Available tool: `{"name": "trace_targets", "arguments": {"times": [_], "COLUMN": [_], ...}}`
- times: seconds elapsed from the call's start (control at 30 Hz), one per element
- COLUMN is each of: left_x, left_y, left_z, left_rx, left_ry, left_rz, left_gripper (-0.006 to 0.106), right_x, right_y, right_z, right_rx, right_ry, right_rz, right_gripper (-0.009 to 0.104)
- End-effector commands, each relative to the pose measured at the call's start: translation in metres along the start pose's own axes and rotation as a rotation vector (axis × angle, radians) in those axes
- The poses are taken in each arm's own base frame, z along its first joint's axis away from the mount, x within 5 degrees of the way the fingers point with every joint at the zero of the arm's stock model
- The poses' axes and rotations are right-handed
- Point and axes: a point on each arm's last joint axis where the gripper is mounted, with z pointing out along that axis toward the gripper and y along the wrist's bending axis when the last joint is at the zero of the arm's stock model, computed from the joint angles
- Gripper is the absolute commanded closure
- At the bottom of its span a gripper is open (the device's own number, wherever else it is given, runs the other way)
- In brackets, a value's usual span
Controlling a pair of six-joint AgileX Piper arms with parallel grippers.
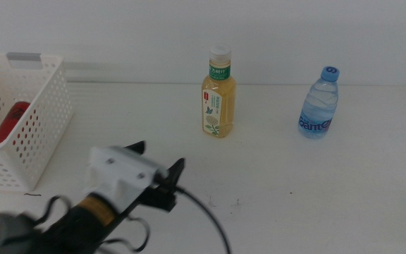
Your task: Use arms to grab the bottles and put them into the dustbin to the left of the table.
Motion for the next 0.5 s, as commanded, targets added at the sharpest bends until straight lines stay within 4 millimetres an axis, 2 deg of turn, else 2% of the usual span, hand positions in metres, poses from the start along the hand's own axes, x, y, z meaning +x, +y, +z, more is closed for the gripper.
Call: {"name": "trace_targets", "arguments": {"times": [0.0,0.17,0.47], "left_x": [0.005,0.004,-0.001], "left_y": [-0.004,-0.009,-0.007], "left_z": [0.025,0.074,0.137], "left_rx": [0.038,0.091,0.089], "left_ry": [-0.024,-0.087,-0.026], "left_rz": [-0.038,-0.019,-0.026], "left_gripper": [0.007,0.007,0.007], "right_x": [0.0,0.0,0.0], "right_y": [0.0,0.0,0.0], "right_z": [0.0,0.0,0.0], "right_rx": [0.008,0.008,0.008], "right_ry": [-0.009,-0.009,-0.009], "right_rz": [-0.015,-0.015,-0.015], "right_gripper": [0.004,0.004,0.004]}}
